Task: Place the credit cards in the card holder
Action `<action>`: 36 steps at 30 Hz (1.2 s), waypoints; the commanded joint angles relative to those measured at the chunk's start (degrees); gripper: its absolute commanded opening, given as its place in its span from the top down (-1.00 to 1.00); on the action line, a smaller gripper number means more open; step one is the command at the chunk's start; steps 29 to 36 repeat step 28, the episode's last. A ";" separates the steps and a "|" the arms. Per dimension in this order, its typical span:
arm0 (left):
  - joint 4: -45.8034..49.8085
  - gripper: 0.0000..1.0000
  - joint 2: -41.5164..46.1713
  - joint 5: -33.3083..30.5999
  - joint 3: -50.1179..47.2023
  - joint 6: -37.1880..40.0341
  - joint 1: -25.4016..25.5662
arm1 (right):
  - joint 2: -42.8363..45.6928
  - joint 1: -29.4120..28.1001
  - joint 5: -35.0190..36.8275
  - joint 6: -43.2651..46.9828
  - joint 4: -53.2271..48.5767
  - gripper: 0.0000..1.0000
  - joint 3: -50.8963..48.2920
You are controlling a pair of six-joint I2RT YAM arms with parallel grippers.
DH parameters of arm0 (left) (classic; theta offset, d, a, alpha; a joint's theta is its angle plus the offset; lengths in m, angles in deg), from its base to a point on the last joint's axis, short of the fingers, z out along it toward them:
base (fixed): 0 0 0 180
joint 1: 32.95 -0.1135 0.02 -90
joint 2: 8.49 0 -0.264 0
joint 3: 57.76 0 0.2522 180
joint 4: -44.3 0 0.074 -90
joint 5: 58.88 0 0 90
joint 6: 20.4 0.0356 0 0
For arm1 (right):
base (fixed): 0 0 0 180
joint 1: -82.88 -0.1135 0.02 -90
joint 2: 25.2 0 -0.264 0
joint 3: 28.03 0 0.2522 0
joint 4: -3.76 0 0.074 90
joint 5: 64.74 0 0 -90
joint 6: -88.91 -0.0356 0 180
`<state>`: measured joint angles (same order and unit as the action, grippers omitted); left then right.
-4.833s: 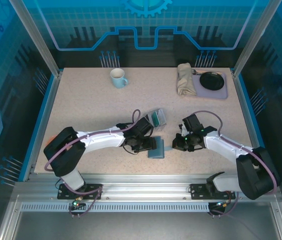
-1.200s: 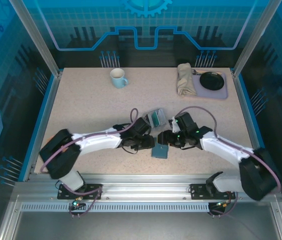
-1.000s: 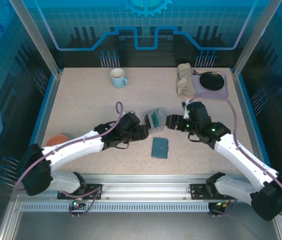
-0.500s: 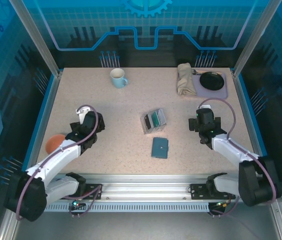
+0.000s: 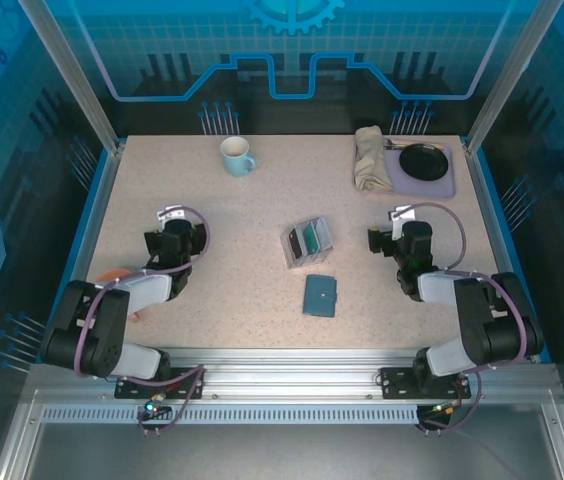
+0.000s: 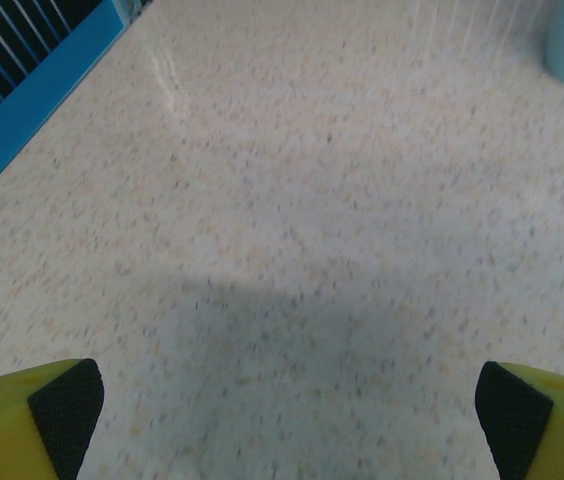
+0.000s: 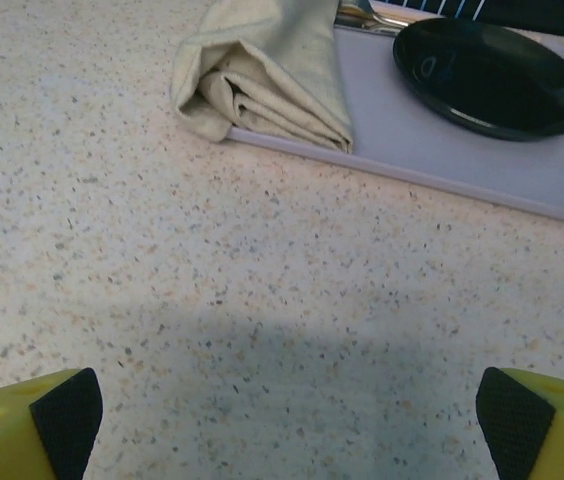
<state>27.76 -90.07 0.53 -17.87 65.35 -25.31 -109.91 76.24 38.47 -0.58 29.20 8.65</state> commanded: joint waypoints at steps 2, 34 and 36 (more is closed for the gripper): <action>-11.70 -0.97 -2.84 10.81 -1.52 2.37 -3.33 | -1.48 0.42 -3.72 1.27 9.56 -0.98 -0.78; -14.75 -0.98 -5.26 25.93 -2.34 4.81 -6.32 | -1.50 1.94 -4.41 -0.58 5.71 -1.00 1.01; -14.75 -0.98 -5.26 25.93 -2.34 4.81 -6.32 | -1.50 1.94 -4.41 -0.58 5.71 -1.00 1.01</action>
